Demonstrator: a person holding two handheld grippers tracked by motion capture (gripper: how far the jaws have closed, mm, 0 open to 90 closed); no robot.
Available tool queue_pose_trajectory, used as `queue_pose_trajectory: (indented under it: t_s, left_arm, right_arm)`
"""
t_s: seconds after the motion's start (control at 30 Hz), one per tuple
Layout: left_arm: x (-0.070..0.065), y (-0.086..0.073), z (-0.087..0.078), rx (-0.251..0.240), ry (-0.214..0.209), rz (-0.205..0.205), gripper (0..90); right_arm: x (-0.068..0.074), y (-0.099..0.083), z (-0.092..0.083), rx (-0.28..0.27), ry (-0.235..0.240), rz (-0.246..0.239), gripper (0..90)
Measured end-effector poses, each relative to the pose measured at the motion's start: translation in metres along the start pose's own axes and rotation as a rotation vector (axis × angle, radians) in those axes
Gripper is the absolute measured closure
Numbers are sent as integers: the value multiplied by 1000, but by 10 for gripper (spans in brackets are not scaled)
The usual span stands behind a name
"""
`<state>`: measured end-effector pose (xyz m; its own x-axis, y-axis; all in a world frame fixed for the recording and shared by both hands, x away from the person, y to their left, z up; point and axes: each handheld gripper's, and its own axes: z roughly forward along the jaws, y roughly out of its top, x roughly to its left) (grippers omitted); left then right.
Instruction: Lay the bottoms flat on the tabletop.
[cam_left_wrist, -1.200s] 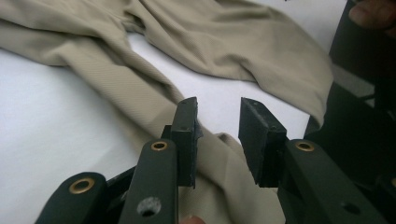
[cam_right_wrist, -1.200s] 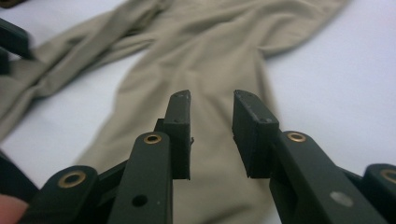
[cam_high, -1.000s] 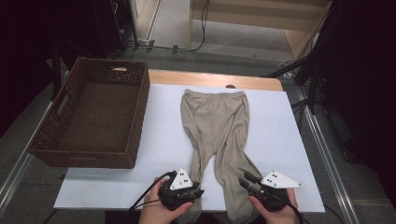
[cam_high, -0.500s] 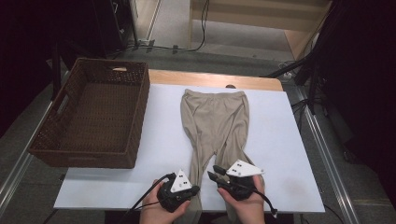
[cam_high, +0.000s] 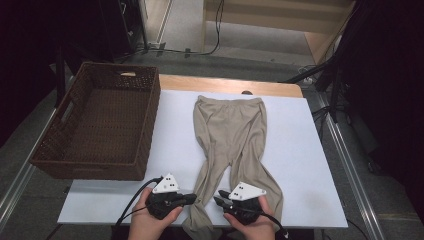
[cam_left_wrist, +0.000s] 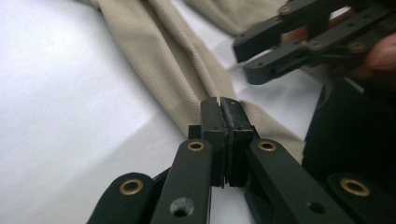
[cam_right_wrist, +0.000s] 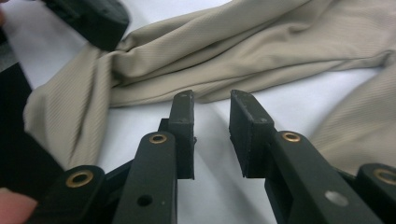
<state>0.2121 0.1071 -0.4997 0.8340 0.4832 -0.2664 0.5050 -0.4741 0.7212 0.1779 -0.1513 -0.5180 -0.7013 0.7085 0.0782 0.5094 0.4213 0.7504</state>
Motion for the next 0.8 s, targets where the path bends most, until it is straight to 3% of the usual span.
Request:
queue_pose_trajectory:
  t_s: [0.17, 0.27, 0.4, 0.47, 0.53, 0.63, 0.7, 0.73, 0.8]
  left_arm:
    - [2, -1, 4, 45, 13, 10, 894]
    - [3, -2, 6, 55, 9, 8, 894]
    - [3, -2, 7, 63, 9, 10, 894]
    - [3, -2, 8, 64, 9, 9, 894]
    - [3, -2, 9, 64, 5, 7, 894]
    - [3, -2, 11, 63, -6, -2, 894]
    - [0, -1, 13, 67, -8, 6, 893]
    - [-1, 0, 14, 67, -6, 10, 889]
    - [-2, 0, 13, 61, 0, 11, 865]
  right_arm:
    - [6, 3, 1, -33, 23, 12, 686]
    - [10, 7, 6, -33, 46, 11, 596]
    - [18, 13, 14, -26, 18, 17, 467]
    - [19, 14, 19, 6, 3, 16, 468]
    - [21, 15, 22, 22, -10, -1, 510]
    - [22, 17, 23, 38, 7, -6, 652]
    - [23, 16, 23, 35, -6, -9, 733]
    - [23, 16, 23, 36, 5, -15, 818]
    - [23, 16, 23, 36, 28, -14, 860]
